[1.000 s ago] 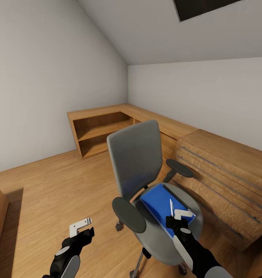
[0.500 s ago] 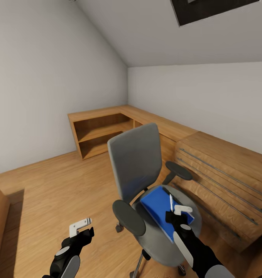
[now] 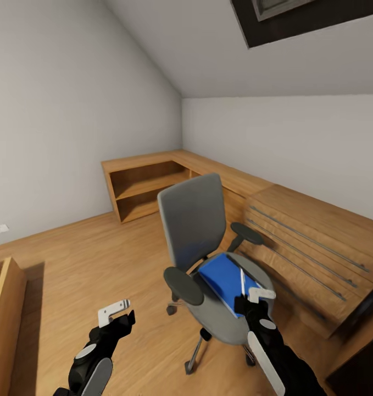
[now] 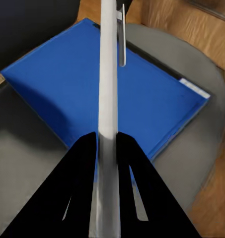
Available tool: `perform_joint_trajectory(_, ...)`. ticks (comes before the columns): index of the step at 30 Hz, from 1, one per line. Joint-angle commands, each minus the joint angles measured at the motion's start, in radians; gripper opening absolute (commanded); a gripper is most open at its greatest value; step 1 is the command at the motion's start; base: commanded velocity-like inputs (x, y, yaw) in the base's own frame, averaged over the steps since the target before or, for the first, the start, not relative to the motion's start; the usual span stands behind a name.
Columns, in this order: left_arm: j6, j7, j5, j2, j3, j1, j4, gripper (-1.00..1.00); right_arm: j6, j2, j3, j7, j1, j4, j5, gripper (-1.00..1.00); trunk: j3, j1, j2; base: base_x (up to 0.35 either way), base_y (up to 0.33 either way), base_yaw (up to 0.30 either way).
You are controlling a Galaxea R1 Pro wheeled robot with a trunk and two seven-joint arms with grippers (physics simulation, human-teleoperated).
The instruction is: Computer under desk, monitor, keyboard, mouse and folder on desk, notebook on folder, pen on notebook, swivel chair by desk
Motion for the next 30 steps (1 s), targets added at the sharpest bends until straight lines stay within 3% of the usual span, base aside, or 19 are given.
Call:
perform_joint_trajectory(1,0.002,0.009,0.008,0.001,-0.005,0.000,-0.017,1.00,0.007,-0.001,0.003,-0.012,0.010,-0.024,-0.009,-1.00,0.002,-0.005,0.007,-0.336,0.000,0.000)
perform_joint_trajectory(5,0.003,0.009,0.008,0.001,-0.041,0.001,-0.044,1.00,0.022,-0.001,0.003,-0.024,0.052,-0.122,-0.008,-1.00,0.015,-0.020,0.035,-0.337,0.000,0.000)
perform_joint_trajectory(15,0.005,0.008,0.009,0.001,-0.060,0.008,-0.062,1.00,0.017,0.002,0.003,-0.025,0.062,-0.164,-0.008,-1.00,0.046,-0.058,0.105,-0.158,0.000,0.000)
perform_joint_trajectory(20,0.007,0.009,0.009,0.002,-0.097,0.010,-0.063,1.00,0.016,0.003,0.003,-0.026,0.063,-0.178,-0.009,-1.00,0.062,-0.077,0.140,-0.004,0.000,0.000)
perform_joint_trajectory(21,0.009,0.049,0.010,0.001,-0.124,0.011,-0.063,1.00,0.018,0.000,0.001,-0.027,0.063,-0.181,-0.008,-1.00,0.065,-0.081,0.147,0.000,0.000,0.000)
perform_joint_trajectory(22,0.009,0.052,0.010,0.001,-0.137,0.011,-0.063,1.00,0.018,0.000,0.001,-0.027,0.063,-0.181,-0.008,-1.00,0.068,-0.085,0.154,0.000,0.000,0.000)
perform_joint_trajectory(23,0.009,0.058,0.011,0.001,-0.192,0.011,-0.062,1.00,0.018,-0.001,0.001,-0.027,0.063,-0.181,-0.008,-1.00,0.071,-0.089,0.161,0.000,0.000,-0.038)
perform_joint_trajectory(30,0.011,0.059,0.013,0.001,-0.205,0.011,-0.061,1.00,0.018,-0.001,-0.002,-0.027,0.063,-0.181,-0.008,-1.00,0.094,-0.116,0.210,0.000,0.000,-0.164)
